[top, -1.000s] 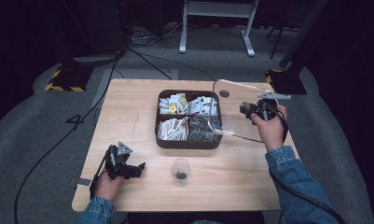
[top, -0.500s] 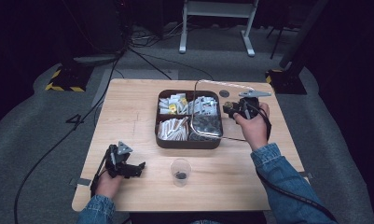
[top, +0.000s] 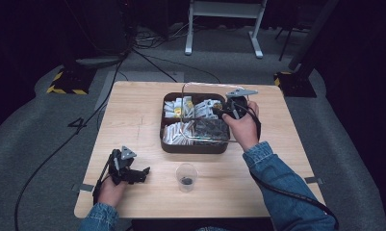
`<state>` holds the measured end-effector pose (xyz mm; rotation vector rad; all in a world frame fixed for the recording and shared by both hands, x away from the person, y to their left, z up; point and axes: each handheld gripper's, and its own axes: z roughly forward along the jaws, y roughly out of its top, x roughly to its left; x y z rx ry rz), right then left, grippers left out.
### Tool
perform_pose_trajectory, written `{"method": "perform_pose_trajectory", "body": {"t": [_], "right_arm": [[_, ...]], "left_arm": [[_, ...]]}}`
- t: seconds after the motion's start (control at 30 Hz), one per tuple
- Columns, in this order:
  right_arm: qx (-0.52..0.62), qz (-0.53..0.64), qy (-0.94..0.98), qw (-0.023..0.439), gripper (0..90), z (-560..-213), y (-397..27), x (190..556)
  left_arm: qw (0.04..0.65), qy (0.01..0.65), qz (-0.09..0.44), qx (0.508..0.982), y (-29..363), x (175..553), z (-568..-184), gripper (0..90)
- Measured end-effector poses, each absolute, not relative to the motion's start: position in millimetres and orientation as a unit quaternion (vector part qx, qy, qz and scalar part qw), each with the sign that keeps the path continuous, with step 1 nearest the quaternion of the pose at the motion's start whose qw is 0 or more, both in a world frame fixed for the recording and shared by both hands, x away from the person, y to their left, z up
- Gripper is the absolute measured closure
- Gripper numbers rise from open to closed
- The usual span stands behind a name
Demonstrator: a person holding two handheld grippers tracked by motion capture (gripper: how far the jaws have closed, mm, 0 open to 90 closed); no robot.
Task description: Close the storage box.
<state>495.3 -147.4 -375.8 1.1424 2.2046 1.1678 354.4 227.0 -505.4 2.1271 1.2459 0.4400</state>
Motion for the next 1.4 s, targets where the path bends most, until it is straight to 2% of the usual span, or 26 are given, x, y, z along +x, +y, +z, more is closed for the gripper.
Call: {"method": "perform_pose_trajectory", "body": {"t": [0.6,1.4], "right_arm": [[0.408,0.396,0.801,0.187,58.2,-402.9,-108.2,508.6],[0.412,0.383,0.808,0.174,58.1,-426.6,-82.8,522.1]], "left_arm": [[0.316,0.473,0.166,0.805,226.3,355.2,-505.8,0.0],[0.314,0.474,0.166,0.806,226.2,355.7,-505.5,0.0]]}}
